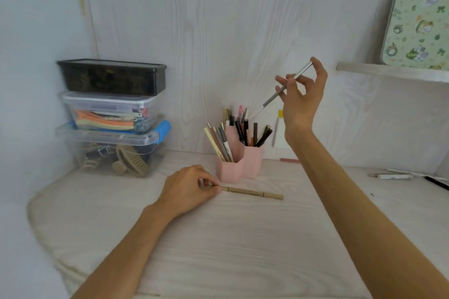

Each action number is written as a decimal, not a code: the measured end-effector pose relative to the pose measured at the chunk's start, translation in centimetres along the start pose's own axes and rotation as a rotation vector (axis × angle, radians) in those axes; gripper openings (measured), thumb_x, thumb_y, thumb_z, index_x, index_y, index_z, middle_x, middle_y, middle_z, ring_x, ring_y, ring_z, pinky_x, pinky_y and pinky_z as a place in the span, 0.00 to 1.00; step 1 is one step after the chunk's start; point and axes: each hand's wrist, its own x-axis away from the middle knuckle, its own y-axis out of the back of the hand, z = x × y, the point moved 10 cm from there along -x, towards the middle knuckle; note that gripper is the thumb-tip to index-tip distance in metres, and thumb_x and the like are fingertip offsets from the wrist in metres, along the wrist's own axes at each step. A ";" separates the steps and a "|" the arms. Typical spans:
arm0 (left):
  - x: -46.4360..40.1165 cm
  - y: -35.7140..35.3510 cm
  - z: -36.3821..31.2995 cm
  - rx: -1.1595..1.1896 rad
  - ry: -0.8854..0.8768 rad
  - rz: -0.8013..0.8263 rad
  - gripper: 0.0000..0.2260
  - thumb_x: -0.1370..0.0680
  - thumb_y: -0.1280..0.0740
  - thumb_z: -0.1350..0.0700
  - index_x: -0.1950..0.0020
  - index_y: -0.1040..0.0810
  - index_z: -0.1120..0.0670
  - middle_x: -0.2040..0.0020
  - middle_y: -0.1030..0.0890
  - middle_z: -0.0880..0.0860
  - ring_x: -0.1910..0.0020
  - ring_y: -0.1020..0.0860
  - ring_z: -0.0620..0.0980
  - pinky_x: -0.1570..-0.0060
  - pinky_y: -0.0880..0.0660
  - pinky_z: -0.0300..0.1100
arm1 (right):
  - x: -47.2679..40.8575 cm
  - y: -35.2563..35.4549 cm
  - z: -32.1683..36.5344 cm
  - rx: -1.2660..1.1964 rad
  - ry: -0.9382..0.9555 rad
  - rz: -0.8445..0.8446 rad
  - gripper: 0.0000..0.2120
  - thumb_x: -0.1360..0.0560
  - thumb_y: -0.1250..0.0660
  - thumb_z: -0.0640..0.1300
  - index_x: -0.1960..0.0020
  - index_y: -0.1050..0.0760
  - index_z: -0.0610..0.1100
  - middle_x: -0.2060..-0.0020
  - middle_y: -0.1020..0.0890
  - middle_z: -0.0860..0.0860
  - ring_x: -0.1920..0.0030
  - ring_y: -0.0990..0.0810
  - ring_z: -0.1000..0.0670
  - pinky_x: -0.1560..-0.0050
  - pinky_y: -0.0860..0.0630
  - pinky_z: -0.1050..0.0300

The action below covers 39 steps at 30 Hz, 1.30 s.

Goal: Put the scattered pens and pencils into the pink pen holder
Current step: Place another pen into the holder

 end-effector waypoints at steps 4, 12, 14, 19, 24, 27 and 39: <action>0.1 0.5 1.0 0.044 0.015 -0.051 0.06 0.30 0.32 0.39 0.60 0.20 0.38 0.58 0.23 0.38 0.61 0.26 0.35 0.66 0.37 0.32 | 0.7 -3.5 -0.6 0.302 0.185 0.058 0.18 0.22 0.40 0.37 0.34 0.37 0.46 0.55 0.20 0.43 0.58 0.17 0.53 0.56 0.23 0.68; 0.3 3.7 1.1 0.388 0.013 -0.334 0.02 0.29 0.34 0.39 0.59 0.23 0.34 0.61 0.20 0.31 0.58 0.23 0.33 0.62 0.29 0.32 | 2.9 -6.2 -5.8 1.064 0.384 0.446 0.12 0.22 0.38 0.48 0.52 0.18 0.44 0.48 0.17 0.49 0.41 0.25 0.47 0.46 0.31 0.54; 0.6 4.8 0.8 0.462 -0.015 -0.419 0.04 0.29 0.35 0.39 0.57 0.22 0.35 0.60 0.19 0.33 0.58 0.22 0.35 0.62 0.28 0.31 | 2.9 -6.1 -6.2 1.102 0.379 0.508 0.14 0.21 0.41 0.48 0.49 0.18 0.45 0.42 0.20 0.48 0.36 0.30 0.46 0.37 0.35 0.50; 1.3 6.6 0.9 0.610 -0.017 -0.593 0.05 0.29 0.32 0.42 0.54 0.21 0.36 0.59 0.18 0.36 0.61 0.19 0.41 0.62 0.23 0.42 | 2.0 -2.0 -4.7 0.885 0.369 0.391 0.14 0.20 0.45 0.49 0.44 0.22 0.49 0.45 0.20 0.52 0.41 0.28 0.52 0.44 0.36 0.62; 2.4 8.1 1.5 0.626 -0.012 -0.791 0.08 0.28 0.31 0.46 0.49 0.22 0.38 0.57 0.17 0.39 0.58 0.19 0.43 0.62 0.25 0.34 | 1.9 9.1 -12.1 1.204 -0.063 0.314 0.12 0.22 0.43 0.40 0.43 0.25 0.42 0.45 0.20 0.44 0.42 0.25 0.43 0.48 0.27 0.50; 2.8 8.3 1.7 0.587 0.011 -0.846 0.09 0.28 0.30 0.46 0.49 0.23 0.39 0.57 0.18 0.39 0.58 0.20 0.39 0.63 0.29 0.29 | 4.2 11.1 -16.7 1.457 -0.209 0.627 0.16 0.22 0.46 0.40 0.35 0.33 0.42 0.37 0.28 0.44 0.38 0.30 0.42 0.39 0.31 0.48; 3.0 15.0 -3.7 0.607 -0.152 -1.182 0.09 0.26 0.29 0.54 0.48 0.21 0.56 0.56 0.19 0.43 0.58 0.21 0.35 0.63 0.29 0.27 | 5.1 9.1 -14.6 1.447 0.037 0.703 0.10 0.21 0.42 0.47 0.46 0.23 0.47 0.49 0.23 0.49 0.44 0.28 0.48 0.50 0.27 0.53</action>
